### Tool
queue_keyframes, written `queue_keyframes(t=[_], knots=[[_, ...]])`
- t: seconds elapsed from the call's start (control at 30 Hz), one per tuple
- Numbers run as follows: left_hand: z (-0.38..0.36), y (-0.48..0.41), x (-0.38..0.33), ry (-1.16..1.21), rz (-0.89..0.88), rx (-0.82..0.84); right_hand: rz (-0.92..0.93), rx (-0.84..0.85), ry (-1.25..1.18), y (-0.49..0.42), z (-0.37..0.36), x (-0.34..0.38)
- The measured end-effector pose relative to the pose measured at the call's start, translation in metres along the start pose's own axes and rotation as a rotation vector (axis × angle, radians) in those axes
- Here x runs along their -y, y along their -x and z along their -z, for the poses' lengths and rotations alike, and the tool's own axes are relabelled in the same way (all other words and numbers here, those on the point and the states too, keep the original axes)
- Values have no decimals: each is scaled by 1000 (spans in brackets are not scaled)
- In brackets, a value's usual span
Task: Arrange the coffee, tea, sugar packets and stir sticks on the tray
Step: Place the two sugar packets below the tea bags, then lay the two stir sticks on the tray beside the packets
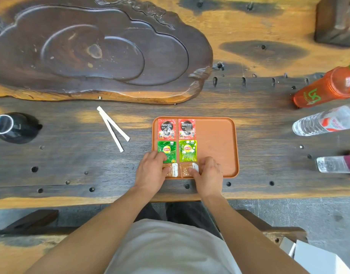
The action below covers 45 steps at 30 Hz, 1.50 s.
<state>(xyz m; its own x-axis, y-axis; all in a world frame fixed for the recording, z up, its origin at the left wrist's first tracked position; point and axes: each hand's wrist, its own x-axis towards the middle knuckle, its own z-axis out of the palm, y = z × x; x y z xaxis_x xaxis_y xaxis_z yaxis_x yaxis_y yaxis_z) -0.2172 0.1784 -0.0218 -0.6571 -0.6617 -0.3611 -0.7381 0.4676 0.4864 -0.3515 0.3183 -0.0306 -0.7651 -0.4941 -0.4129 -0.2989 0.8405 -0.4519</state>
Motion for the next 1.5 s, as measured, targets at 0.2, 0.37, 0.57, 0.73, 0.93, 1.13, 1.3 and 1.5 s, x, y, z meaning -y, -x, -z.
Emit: queue_keyframes(t=[0.2, 0.37, 0.57, 0.73, 0.93, 1.13, 1.3, 1.5], knots=[[2, 2, 4, 33, 44, -7, -7, 17, -28, 0, 4, 1], [10, 1, 13, 103, 96, -3, 30, -24, -44, 1, 8, 10], [41, -11, 56, 218, 298, -205, 193, -66, -53, -9, -5, 61], [73, -38, 106, 169, 496, -300, 337, 0, 5, -26, -33, 124], [82, -54, 127, 80, 438, -202, 361, 118, 140, -41, -78, 191], [86, -44, 157, 127, 408, -233, 321, 162, 256, -45, -114, 231], [90, -37, 172, 142, 449, -267, 210, 145, 230, -42, -132, 239], [103, -39, 172, 382, 606, -276, 124, 140, 51, -36, -132, 239]])
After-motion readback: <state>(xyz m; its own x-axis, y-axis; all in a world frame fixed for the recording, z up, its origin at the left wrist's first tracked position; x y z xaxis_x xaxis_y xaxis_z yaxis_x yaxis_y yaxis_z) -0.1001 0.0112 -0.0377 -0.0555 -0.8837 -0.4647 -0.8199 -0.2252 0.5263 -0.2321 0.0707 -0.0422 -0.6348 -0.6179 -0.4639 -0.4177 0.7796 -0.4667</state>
